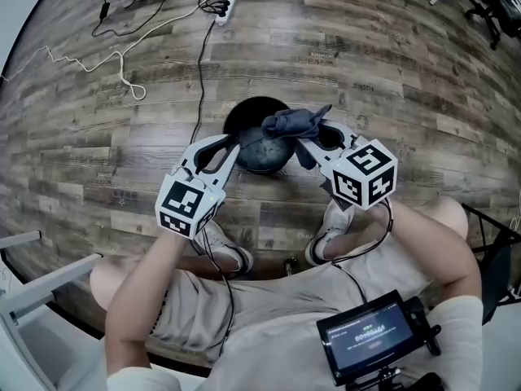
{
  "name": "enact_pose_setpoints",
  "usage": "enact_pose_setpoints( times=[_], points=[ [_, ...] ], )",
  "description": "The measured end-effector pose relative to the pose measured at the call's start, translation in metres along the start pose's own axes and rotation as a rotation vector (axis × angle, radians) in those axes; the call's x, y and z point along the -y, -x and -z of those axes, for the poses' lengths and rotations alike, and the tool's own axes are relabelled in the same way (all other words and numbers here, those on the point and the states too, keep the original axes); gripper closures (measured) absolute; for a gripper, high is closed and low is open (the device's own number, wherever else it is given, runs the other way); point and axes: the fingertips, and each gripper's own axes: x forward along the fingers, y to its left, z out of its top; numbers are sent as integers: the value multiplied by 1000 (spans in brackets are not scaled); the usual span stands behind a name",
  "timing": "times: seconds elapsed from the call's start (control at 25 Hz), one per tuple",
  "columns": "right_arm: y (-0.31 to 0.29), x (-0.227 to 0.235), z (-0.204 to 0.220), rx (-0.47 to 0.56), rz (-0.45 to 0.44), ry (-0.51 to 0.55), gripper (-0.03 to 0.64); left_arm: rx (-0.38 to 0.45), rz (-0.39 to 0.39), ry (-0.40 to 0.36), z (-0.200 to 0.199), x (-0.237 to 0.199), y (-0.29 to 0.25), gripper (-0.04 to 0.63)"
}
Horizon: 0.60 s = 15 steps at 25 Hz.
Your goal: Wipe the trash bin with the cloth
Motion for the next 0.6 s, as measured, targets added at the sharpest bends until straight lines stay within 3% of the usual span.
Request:
enact_pose_setpoints(
  times=[0.32, 0.6],
  points=[
    [-4, -1, 4, -35, 1, 53, 540, 39, 35, 81, -14, 18, -1, 523],
    [-7, -3, 24, -105, -14, -5, 540, -23, 36, 119, 6, 19, -3, 523]
  ],
)
